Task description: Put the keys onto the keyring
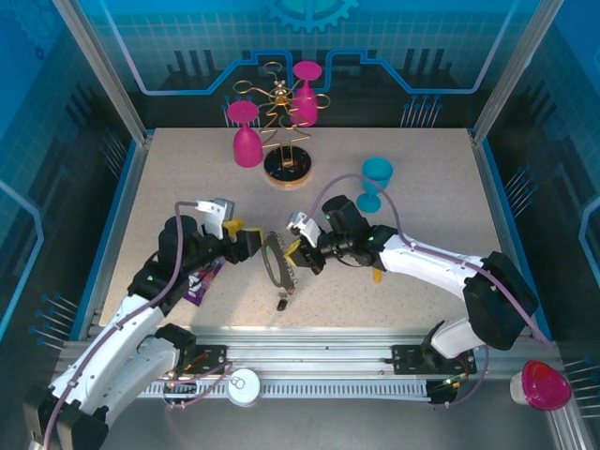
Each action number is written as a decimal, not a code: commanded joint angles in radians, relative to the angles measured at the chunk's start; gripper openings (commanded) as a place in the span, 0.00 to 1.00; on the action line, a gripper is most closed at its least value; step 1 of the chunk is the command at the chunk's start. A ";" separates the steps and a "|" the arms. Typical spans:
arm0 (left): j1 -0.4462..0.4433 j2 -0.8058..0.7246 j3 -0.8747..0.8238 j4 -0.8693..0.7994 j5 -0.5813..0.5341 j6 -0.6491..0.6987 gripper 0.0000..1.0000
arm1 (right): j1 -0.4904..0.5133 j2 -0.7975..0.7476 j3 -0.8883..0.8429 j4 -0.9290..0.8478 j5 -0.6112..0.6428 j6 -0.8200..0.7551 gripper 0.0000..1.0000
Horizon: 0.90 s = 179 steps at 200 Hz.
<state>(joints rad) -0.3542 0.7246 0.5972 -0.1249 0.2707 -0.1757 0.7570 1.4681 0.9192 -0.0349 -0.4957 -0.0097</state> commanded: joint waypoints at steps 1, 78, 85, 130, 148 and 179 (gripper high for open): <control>0.009 -0.008 -0.014 -0.019 0.111 0.176 0.74 | -0.031 -0.037 0.003 0.080 -0.125 0.020 0.00; 0.005 0.124 0.078 -0.151 0.447 0.405 0.56 | -0.043 -0.086 -0.001 -0.046 -0.097 -0.054 0.00; 0.002 0.125 0.072 -0.142 0.452 0.414 0.56 | -0.042 -0.090 0.001 -0.052 -0.086 -0.062 0.00; 0.029 0.251 0.106 -0.139 0.041 0.229 0.78 | -0.044 0.002 0.033 -0.106 0.006 0.064 0.00; 0.035 0.305 0.119 -0.143 0.022 0.127 0.78 | -0.043 0.051 -0.005 -0.023 0.041 0.206 0.00; 0.034 0.357 0.099 -0.074 0.046 -0.076 0.77 | -0.043 0.137 -0.014 0.011 0.094 0.307 0.00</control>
<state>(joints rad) -0.3260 1.0546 0.6861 -0.2420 0.3424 -0.0608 0.7250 1.5497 0.9089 -0.0700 -0.4545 0.1665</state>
